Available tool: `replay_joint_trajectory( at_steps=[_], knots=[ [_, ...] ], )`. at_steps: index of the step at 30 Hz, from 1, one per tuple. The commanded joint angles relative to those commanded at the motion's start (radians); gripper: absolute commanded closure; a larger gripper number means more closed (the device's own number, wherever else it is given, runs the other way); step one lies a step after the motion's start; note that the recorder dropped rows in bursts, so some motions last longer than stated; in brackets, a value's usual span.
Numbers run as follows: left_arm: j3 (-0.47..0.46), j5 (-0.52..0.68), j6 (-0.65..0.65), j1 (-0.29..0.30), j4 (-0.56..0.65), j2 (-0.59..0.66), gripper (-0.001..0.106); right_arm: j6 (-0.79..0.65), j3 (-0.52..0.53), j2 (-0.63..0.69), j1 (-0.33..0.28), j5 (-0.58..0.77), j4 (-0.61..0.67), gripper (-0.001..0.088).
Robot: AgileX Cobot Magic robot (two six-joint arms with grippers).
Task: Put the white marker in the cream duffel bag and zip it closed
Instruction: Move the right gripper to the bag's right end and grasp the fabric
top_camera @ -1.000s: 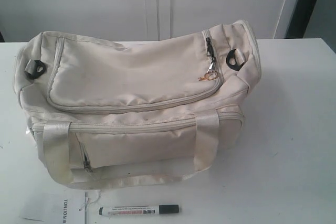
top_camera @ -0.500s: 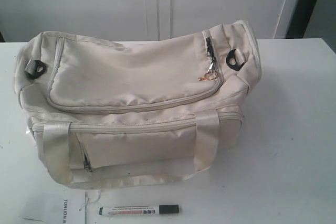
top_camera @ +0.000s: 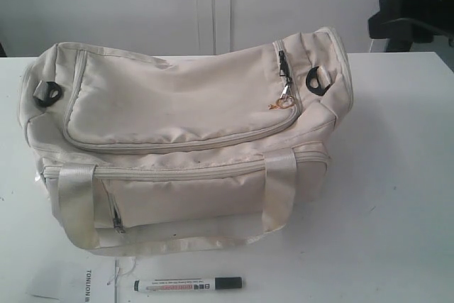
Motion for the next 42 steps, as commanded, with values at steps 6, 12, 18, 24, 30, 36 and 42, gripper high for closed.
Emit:
replay_joint_trajectory(
  at_steps=[6, 12, 18, 24, 30, 36, 42],
  knots=[
    [0.0, 0.0, 0.0, 0.0, 0.0, 0.0, 0.105, -0.05, -0.068, 0.127, 0.01, -0.023, -0.001, 0.0218],
    [0.0, 0.0, 0.0, 0.0, 0.0, 0.0, 0.105, -0.038, -0.138, 0.247, 0.01, -0.023, -0.001, 0.0219],
    [0.0, 0.0, -0.008, 0.0, 0.0, 0.0, 0.105, -0.025, -0.195, 0.328, 0.01, -0.034, 0.001, 0.0219],
    [0.0, 0.0, -0.008, 0.0, 0.0, 0.0, 0.105, -0.011, -0.272, 0.427, 0.01, -0.043, 0.001, 0.0219],
    [0.0, 0.0, -0.008, 0.0, 0.0, 0.0, 0.105, 0.004, -0.339, 0.521, 0.01, -0.049, 0.001, 0.0219],
    [0.0, 0.0, -0.008, 0.0, 0.0, 0.0, 0.105, 0.004, -0.352, 0.581, 0.01, -0.059, 0.02, 0.0263],
    [0.0, 0.0, -0.007, 0.0, -0.004, 0.0, 0.105, -0.019, -0.352, 0.6, 0.01, -0.057, 0.046, 0.067]
  ],
)
